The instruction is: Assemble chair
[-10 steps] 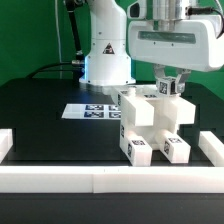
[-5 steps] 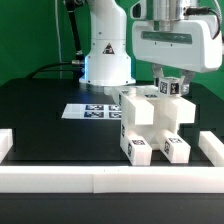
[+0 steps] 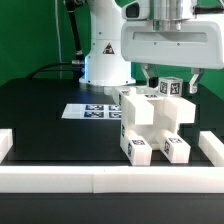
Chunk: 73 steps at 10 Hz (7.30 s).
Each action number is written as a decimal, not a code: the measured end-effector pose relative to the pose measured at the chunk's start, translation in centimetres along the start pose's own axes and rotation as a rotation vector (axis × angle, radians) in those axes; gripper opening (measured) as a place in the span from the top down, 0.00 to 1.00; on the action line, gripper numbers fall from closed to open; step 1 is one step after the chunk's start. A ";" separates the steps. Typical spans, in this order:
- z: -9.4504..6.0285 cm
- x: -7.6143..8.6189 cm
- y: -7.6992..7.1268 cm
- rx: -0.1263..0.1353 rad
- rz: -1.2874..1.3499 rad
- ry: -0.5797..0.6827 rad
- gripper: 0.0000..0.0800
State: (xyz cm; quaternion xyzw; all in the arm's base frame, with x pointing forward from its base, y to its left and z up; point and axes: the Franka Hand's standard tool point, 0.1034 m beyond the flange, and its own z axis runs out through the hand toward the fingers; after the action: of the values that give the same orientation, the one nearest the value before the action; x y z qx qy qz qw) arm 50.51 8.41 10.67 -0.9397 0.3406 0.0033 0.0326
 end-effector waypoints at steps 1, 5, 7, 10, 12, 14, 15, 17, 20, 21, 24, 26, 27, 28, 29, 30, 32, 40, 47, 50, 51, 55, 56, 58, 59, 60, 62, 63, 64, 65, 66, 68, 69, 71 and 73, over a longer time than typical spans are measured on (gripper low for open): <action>0.0 0.0 0.0 0.000 -0.077 0.000 0.19; 0.1 -0.2 -0.2 0.000 -0.366 -0.002 0.19; 0.1 -0.2 -0.1 0.000 -0.477 -0.002 0.19; 0.1 -0.1 0.0 -0.001 -0.666 -0.002 0.19; 0.1 -0.1 0.1 -0.004 -0.772 -0.002 0.19; 0.1 -0.1 0.1 -0.004 -0.767 -0.002 0.51; 0.0 0.0 0.0 -0.004 -0.767 0.001 0.66; 0.0 0.0 0.0 -0.003 -0.767 0.003 0.66; 0.0 0.0 0.0 -0.003 -0.740 0.004 0.66; 0.0 0.0 0.0 -0.002 -0.659 0.004 0.66; 0.0 0.0 0.0 -0.001 -0.460 0.004 0.66; 0.0 0.0 0.0 0.001 -0.339 0.003 0.66; 0.1 0.0 0.0 0.001 -0.264 0.002 0.66; 0.1 0.0 0.0 0.001 -0.216 0.002 0.66; 0.1 0.0 0.0 0.001 -0.217 0.002 0.66; 0.1 0.0 0.0 0.001 -0.219 0.002 0.54; 0.0 0.1 0.0 0.001 -0.235 0.002 0.23; -3.6 -3.4 0.3 0.054 -0.188 -0.018 0.19; -3.5 -4.0 0.5 0.047 -0.181 -0.020 0.19; -3.5 -4.1 0.5 0.047 -0.176 -0.021 0.19; -3.5 -5.1 0.6 0.047 -0.152 -0.028 0.19; -1.5 -9.7 0.8 0.027 -0.099 -0.032 0.19; -1.1 -9.7 0.7 0.025 -0.089 -0.025 0.19; -1.3 -9.6 0.7 0.027 -0.090 -0.025 0.19; -1.3 -9.7 0.8 0.036 -0.081 -0.023 0.19; -1.2 -10.4 1.5 0.057 -0.056 -0.017 0.19; 0.3 -13.2 1.9 0.043 -0.035 -0.009 0.19; 1.4 -14.5 2.0 0.034 -0.035 -0.001 0.19; 2.0 -15.8 1.8 0.019 -0.039 -0.008 0.19; 2.4 -16.2 1.9 0.012 -0.048 -0.009 0.19; 2.8 -16.4 1.9 0.009 -0.056 -0.003 0.19; 3.7 -16.2 1.9 -0.004 -0.066 0.002 0.19; 3.6 -15.8 1.9 -0.002 -0.084 0.005 0.19; 3.5 -14.3 2.1 0.000 -0.125 0.013 0.19; 3.4 -13.2 2.3 0.002 -0.155 0.020 0.19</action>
Offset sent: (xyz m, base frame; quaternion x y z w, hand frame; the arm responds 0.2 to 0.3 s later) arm -0.0023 0.0078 0.0018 0.0002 0.0009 -0.1349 0.9909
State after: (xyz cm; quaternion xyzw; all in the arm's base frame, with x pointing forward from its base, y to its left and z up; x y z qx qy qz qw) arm 38.93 15.27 7.54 -0.9631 0.2673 -0.0091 0.0302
